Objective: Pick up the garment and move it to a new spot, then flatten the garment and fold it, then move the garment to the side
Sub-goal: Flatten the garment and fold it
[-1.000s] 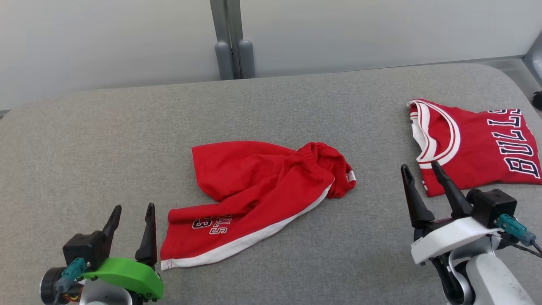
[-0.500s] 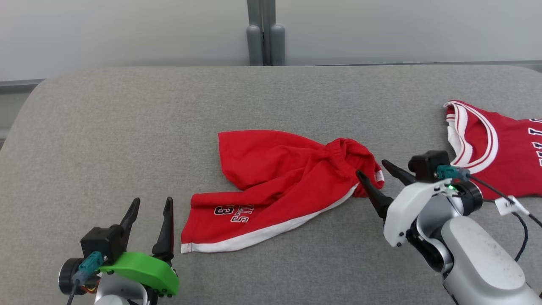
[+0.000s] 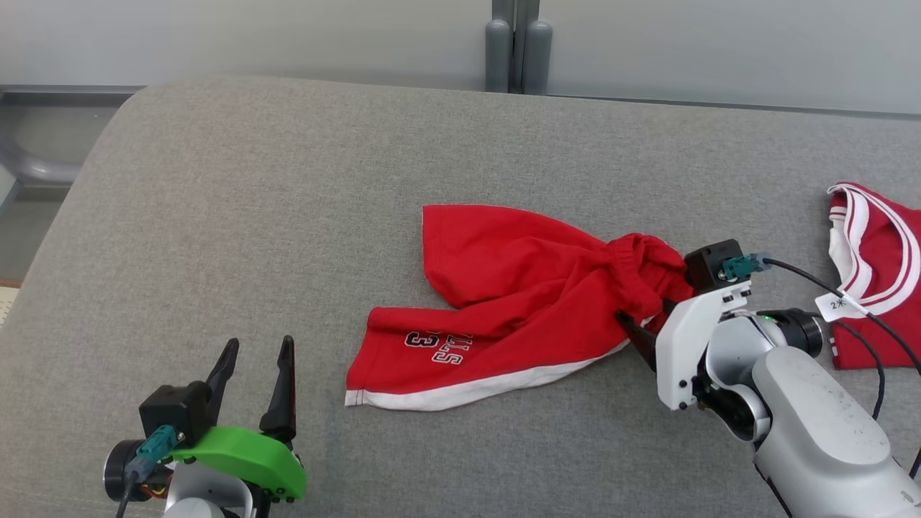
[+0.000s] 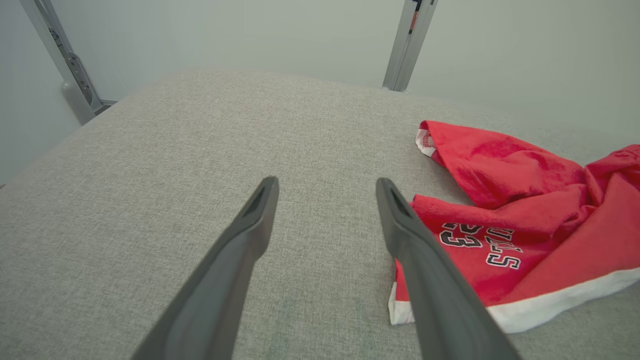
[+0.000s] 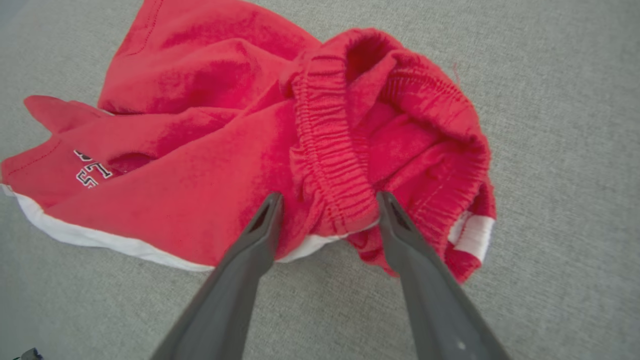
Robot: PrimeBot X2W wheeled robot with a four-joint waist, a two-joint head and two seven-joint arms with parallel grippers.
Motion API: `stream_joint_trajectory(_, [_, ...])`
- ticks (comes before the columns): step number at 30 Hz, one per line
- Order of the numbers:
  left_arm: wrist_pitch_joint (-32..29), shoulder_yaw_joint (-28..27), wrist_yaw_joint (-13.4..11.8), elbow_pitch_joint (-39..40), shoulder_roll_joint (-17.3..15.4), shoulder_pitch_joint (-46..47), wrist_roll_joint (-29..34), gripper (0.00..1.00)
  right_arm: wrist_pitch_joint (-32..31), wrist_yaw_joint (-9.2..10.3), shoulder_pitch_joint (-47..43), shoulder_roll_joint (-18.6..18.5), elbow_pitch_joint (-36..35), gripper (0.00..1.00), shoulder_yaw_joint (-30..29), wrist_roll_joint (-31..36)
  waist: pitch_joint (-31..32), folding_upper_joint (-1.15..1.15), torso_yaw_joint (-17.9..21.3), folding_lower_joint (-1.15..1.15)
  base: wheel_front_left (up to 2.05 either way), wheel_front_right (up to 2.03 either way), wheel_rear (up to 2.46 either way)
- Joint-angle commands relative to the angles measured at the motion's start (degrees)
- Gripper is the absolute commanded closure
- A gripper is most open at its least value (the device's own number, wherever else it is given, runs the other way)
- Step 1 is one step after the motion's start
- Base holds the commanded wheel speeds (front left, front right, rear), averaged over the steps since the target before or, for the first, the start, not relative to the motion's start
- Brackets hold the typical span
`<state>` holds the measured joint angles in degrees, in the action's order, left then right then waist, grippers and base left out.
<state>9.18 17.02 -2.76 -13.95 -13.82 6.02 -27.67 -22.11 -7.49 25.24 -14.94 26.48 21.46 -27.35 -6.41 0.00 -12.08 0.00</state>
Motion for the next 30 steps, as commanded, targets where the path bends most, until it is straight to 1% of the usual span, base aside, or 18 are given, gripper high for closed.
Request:
stream_joint_trajectory(1, [0.3,-0.1,0.0,-0.1,0.0,0.8,-0.2,0.0,-0.2,0.0,-0.6,-0.1,-0.3,0.57,-0.1,0.5,0.0,0.0,0.0,0.0,0.0,0.0,0.0])
stream_joint_trajectory(2, [0.3,-0.1,-0.1,-0.2,-0.1,0.8,-0.3,0.0,0.3,0.0,-0.6,0.0,-0.8,0.69,-0.2,0.5,0.0,0.0,0.2,0.0,0.0,0.0,0.0])
stream_joint_trajectory(3, [0.4,-0.2,-0.1,-0.3,-0.2,0.8,-0.3,0.0,0.5,0.0,-0.8,0.1,-1.1,0.87,-0.3,0.6,0.1,0.0,0.4,0.0,0.0,0.0,0.0])
stream_joint_trajectory(4, [0.4,-0.2,-0.2,-0.3,-0.3,0.7,-0.4,0.0,0.8,0.0,-1.0,0.1,-1.5,1.0,-0.4,0.7,0.3,0.0,0.8,0.0,0.0,0.0,0.0])
stream_joint_trajectory(8, [0.2,-0.2,-0.2,-0.7,-0.7,0.2,-0.6,0.0,-0.1,0.0,-2.7,0.2,-3.9,1.0,-1.0,0.3,1.3,0.0,2.7,0.0,0.0,0.0,0.0])
stream_joint_trajectory(11, [0.0,-0.2,-0.3,-0.8,-0.8,-0.4,-0.9,0.0,-2.5,0.01,-4.6,-0.6,-6.2,1.0,-1.8,-0.2,2.1,0.0,4.3,0.0,0.0,0.0,0.0])
stream_joint_trajectory(17, [-0.1,-0.1,-0.6,-0.7,-0.9,-0.9,-1.4,0.0,-11.3,0.0,-10.8,-1.6,-12.7,1.0,-5.4,-0.4,2.7,0.0,7.4,0.0,0.0,0.0,0.0])
stream_joint_trajectory(22, [-0.2,0.1,-0.6,-0.6,-1.0,-0.8,-1.5,0.0,-18.5,0.0,-16.5,-0.7,-18.3,1.0,-9.7,0.6,2.2,0.0,9.0,0.0,0.0,0.0,0.0])
stream_joint_trajectory(24, [-0.2,0.2,-0.6,-0.7,-1.1,-0.5,-1.6,0.0,-20.4,0.0,-17.9,0.4,-20.2,1.0,-11.0,1.2,2.0,0.0,9.5,0.0,0.0,0.0,0.0])
stream_joint_trajectory(25, [-0.2,0.2,-0.5,-0.8,-1.1,-0.3,-1.6,0.0,-21.0,0.0,-18.5,0.8,-20.7,0.98,-11.6,1.5,1.9,0.0,9.7,0.0,0.0,0.0,0.0])
stream_joint_trajectory(26, [-0.3,0.3,-0.4,-0.8,-1.1,-0.1,-1.7,0.0,-21.8,0.0,-19.3,1.3,-21.1,0.84,-12.2,1.9,1.8,0.0,9.8,0.0,0.0,0.0,0.0])
stream_joint_trajectory(27, [-0.3,0.4,-0.4,-0.9,-1.1,0.1,-1.7,0.0,-22.2,0.0,-19.8,1.8,-21.3,0.64,-12.7,2.1,1.7,0.0,10.0,0.0,0.0,0.0,0.0])
stream_joint_trajectory(28, [-0.2,0.4,-0.4,-0.9,-1.1,0.2,-1.8,0.0,-22.4,0.0,-20.1,2.3,-21.5,0.06,-13.2,2.6,1.6,0.0,10.1,0.0,0.0,0.0,0.0])
stream_joint_trajectory(29, [-0.2,0.5,-0.4,-1.0,-1.1,0.3,-1.8,0.0,-22.4,0.0,-20.3,2.6,-21.6,0.0,-13.4,3.0,1.5,0.0,10.2,0.0,0.0,0.0,0.0])
stream_joint_trajectory(30, [-0.2,0.5,-0.4,-1.1,-1.1,0.4,-1.8,0.0,-22.2,0.0,-20.5,3.0,-21.7,0.0,-13.7,3.6,1.5,0.0,10.4,0.0,0.0,0.0,0.0])
